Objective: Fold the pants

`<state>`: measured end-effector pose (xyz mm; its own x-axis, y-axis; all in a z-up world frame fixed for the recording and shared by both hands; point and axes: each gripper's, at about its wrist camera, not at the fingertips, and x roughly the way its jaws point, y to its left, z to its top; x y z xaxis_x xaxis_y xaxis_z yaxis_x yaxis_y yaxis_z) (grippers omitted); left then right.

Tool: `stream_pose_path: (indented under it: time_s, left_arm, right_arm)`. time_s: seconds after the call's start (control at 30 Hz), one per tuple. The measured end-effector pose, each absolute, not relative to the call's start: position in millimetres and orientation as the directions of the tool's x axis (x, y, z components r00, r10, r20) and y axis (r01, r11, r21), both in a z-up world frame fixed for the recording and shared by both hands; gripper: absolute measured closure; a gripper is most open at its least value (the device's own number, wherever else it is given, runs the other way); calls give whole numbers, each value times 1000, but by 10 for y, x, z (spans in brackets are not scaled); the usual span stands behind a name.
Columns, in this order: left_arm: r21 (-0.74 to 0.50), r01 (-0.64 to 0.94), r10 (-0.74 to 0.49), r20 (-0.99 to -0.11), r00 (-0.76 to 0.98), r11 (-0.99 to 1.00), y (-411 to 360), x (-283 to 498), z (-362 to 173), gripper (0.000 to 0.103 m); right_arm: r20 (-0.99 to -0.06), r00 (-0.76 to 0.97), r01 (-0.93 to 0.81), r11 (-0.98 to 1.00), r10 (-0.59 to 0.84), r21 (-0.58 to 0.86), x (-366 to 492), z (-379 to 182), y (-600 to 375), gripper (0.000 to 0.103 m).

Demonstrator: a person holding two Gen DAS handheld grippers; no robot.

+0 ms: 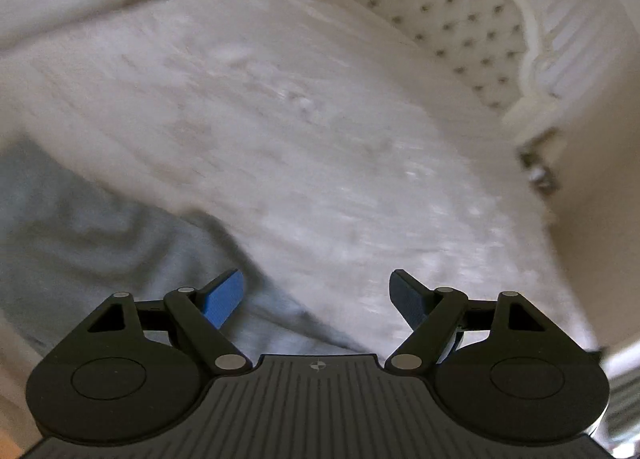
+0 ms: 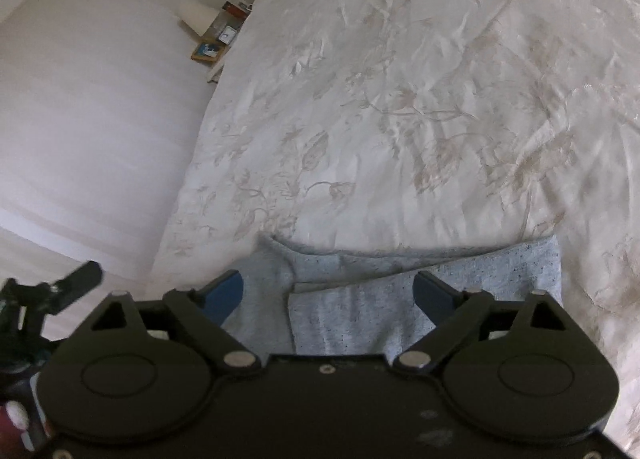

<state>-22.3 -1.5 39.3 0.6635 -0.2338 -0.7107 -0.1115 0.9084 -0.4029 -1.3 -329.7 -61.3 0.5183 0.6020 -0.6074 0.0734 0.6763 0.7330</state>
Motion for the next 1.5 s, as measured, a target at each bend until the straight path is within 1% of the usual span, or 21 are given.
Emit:
stream_pose_path:
  time_s: [0.03, 0.17, 0.2, 0.27, 0.33, 0.37, 0.4, 0.43, 0.6, 0.7, 0.77, 0.83, 0.87, 0.9, 0.93, 0.97, 1.0, 1.03, 1.1, 1.3, 1.5]
  left_arm:
    - [-345, -120, -179, -717, 673, 931, -4, -249, 406, 24]
    - [-92, -133, 29, -706, 707, 987, 26, -355, 478, 25]
    - [-49, -129, 59, -697, 715, 990, 46, -378, 494, 24]
    - [9, -125, 98, -681, 726, 992, 100, -404, 522, 24]
    - [67, -134, 144, -677, 722, 989, 170, -396, 528, 24]
    - [91, -124, 152, -680, 717, 988, 205, -372, 533, 24]
    - [109, -112, 157, -685, 712, 988, 242, -348, 520, 24]
    - [125, -97, 157, -689, 708, 987, 275, -318, 505, 24]
    - [254, -47, 210, -668, 714, 966, 445, -233, 410, 24]
    - [219, -8, 162, -696, 700, 976, 685, -163, 332, 25]
    - [166, 8, 117, -728, 676, 986, 892, -95, 283, 27]
    - [86, 27, 46, -750, 660, 996, 1114, -41, 230, 33]
    - [46, 34, 13, -759, 651, 998, 1216, -7, 201, 34]
    - [6, 38, -20, -775, 632, 999, 1336, 46, 161, 34]
    - [-2, 41, -27, -789, 614, 999, 1408, 79, 127, 36]
    - [17, 44, -12, -812, 584, 999, 1476, 144, 71, 42]
    - [36, 51, 1, -826, 563, 998, 1521, 190, 14, 50]
    - [49, 56, 11, -840, 542, 997, 1585, 247, -50, 51]
    - [47, 52, 15, -864, 503, 998, 1704, 335, -146, 51]
    - [46, 49, 22, -912, 410, 998, 1974, 498, -364, 54]
    - [19, 52, -1, -932, 361, 998, 2111, 582, -484, 55]
  right_arm:
    - [-613, 525, 55, 695, 591, 717, -32, -585, -3263, 13]
    - [-629, 588, -54, 801, 509, 597, -134, -395, -3073, 14]
    - [-632, 605, -78, 826, 484, 558, -174, -339, -3008, 14]
    - [-645, 624, -123, 870, 442, 478, -234, -243, -2853, 9]
    - [-636, 638, -159, 883, 434, 443, -284, -188, -2710, 7]
    - [-626, 647, -173, 884, 435, 435, -306, -168, -2636, 6]
    - [-620, 655, -179, 886, 432, 429, -326, -151, -2586, 2]
    - [-617, 663, -181, 890, 424, 418, -335, -143, -2495, 0]
    - [-649, 656, -176, 914, 386, 366, -308, -120, -2015, 0]
    - [-684, 672, -84, 947, 284, 310, -259, -112, -1702, 0]
    - [-699, 659, -61, 946, 279, 320, -190, -122, -1519, 0]
    - [-702, 661, -35, 946, 264, 323, -136, -120, -1367, 17]
    - [-702, 672, -11, 951, 236, 309, -106, -118, -1275, 20]
    - [-705, 674, 6, 952, 221, 305, -69, -128, -1193, 26]
    - [-713, 665, 14, 950, 223, 311, -35, -148, -1138, 36]
    - [-729, 638, 15, 942, 248, 334, 33, -185, -1065, 46]
    - [-736, 614, 4, 931, 285, 364, 90, -229, -1010, 69]
    - [-745, 578, -5, 914, 333, 406, 155, -289, -940, 81]
    - [-759, 537, 16, 895, 368, 445, 261, -394, -830, 81]
    - [-820, 465, 88, 904, 335, 419, 471, -735, -463, 80]
    - [-888, 320, 64, 928, 329, 367, 395, -1096, -125, 80]
